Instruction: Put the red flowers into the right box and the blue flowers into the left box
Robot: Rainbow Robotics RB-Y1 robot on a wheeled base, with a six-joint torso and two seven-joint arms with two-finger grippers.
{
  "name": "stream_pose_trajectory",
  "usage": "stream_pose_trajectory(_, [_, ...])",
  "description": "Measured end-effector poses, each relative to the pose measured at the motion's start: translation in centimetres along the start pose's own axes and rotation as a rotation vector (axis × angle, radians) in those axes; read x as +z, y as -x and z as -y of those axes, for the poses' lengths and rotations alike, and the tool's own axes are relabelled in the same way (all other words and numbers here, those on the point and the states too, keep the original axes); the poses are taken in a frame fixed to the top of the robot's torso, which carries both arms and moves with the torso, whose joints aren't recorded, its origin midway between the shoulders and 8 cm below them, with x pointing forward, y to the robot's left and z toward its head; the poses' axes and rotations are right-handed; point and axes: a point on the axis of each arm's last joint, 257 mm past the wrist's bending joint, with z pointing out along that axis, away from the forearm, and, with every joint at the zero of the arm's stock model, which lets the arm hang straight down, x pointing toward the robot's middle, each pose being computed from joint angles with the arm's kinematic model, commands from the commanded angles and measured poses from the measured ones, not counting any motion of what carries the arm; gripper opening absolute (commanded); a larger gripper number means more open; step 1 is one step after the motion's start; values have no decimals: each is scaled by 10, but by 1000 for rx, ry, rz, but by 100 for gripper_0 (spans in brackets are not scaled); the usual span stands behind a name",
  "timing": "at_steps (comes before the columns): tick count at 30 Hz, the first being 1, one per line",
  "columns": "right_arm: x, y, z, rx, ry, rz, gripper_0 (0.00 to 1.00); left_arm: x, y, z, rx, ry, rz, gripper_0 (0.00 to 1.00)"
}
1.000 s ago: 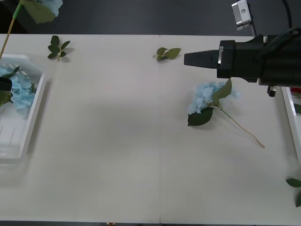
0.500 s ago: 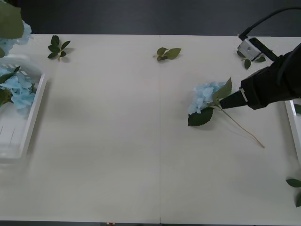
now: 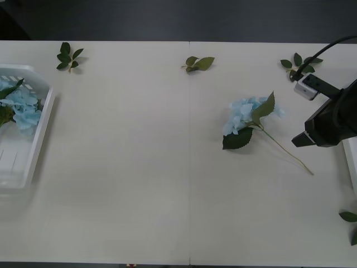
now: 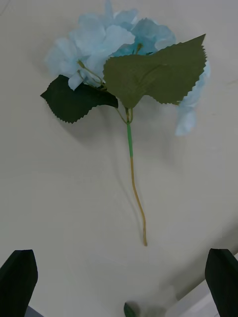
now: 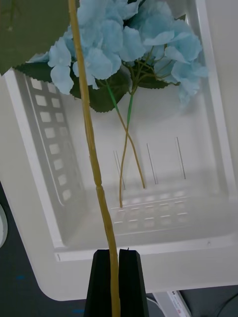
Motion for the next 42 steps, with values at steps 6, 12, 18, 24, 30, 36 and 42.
stream_pose_trajectory(6, [33,-8,11,-17,-56,-5,98,23,-14,10,39,2,-77,0])
stream_pose_trajectory(12, [58,-18,20,-12,-77,-8,99,35,-32,5,55,44,-153,0])
stream_pose_trajectory(18, [72,-9,24,29,-70,33,99,46,-38,1,84,95,-192,0])
stream_pose_trajectory(24, [87,7,28,38,-83,104,98,58,-39,7,72,110,-204,66])
stream_pose_trajectory(30, [110,-2,23,-25,-96,74,98,60,-36,7,75,113,-194,100])
stream_pose_trajectory(36, [125,7,20,-8,-88,80,98,60,-35,7,75,113,-191,100])
stream_pose_trajectory(42, [138,17,20,19,-85,84,99,60,-41,24,66,44,-212,100])
